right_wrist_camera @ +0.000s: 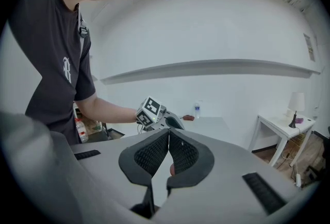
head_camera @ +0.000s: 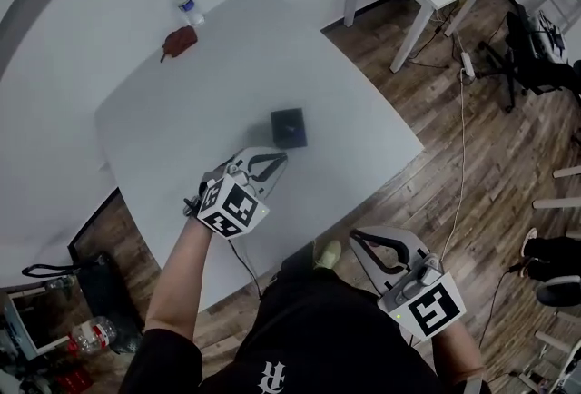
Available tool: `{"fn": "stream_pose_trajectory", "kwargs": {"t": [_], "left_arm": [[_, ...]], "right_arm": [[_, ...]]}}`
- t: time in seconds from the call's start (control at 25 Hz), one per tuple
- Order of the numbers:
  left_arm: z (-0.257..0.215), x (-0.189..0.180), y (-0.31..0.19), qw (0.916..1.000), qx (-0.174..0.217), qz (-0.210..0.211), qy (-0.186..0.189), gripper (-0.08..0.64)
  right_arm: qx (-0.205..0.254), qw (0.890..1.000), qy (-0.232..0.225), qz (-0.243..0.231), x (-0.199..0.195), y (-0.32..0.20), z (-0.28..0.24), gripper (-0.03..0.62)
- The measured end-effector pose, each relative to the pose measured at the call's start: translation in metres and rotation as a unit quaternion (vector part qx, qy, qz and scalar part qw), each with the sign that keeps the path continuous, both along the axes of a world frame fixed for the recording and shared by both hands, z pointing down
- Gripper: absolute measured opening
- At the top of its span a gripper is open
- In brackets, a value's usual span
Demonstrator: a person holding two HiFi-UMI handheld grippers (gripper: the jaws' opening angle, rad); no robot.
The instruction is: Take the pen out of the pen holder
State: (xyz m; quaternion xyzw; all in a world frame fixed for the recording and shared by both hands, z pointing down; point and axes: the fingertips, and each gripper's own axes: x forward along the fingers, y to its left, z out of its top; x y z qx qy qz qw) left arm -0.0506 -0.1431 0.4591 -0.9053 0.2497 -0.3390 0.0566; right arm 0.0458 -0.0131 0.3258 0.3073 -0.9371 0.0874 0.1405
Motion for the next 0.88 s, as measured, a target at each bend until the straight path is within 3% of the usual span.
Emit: {"fn": "stream_pose_trajectory", "kwargs": {"t": [0.16, 0.28, 0.48, 0.68, 0.88], "left_arm": [[0.032, -0.003, -0.042, 0.9990, -0.006, 0.033, -0.031, 0.008], [0.062, -0.006, -0.068, 0.9936, 0.015, 0.066, -0.091, 0.008], [0.103, -0.004, -0.084, 0.9724, 0.030, 0.150, -0.176, 0.092], [0.134, -0.002, -0.090, 0.9499, 0.016, 0.216, -0.225, 0.100], [0.155, 0.004, -0.082, 0.9196, 0.005, 0.284, -0.272, 0.100]], "right_arm": [[-0.036, 0.999, 0.012, 0.012, 0.001, -0.026, 0.016, 0.012], [-0.059, 0.998, 0.022, 0.017, 0.000, -0.041, 0.030, 0.012], [-0.087, 0.995, 0.024, 0.028, 0.001, -0.063, 0.043, 0.012], [-0.108, 0.993, 0.023, 0.039, 0.003, -0.080, 0.049, 0.012], [-0.121, 0.991, 0.023, 0.047, 0.010, -0.091, 0.056, 0.012]]}}
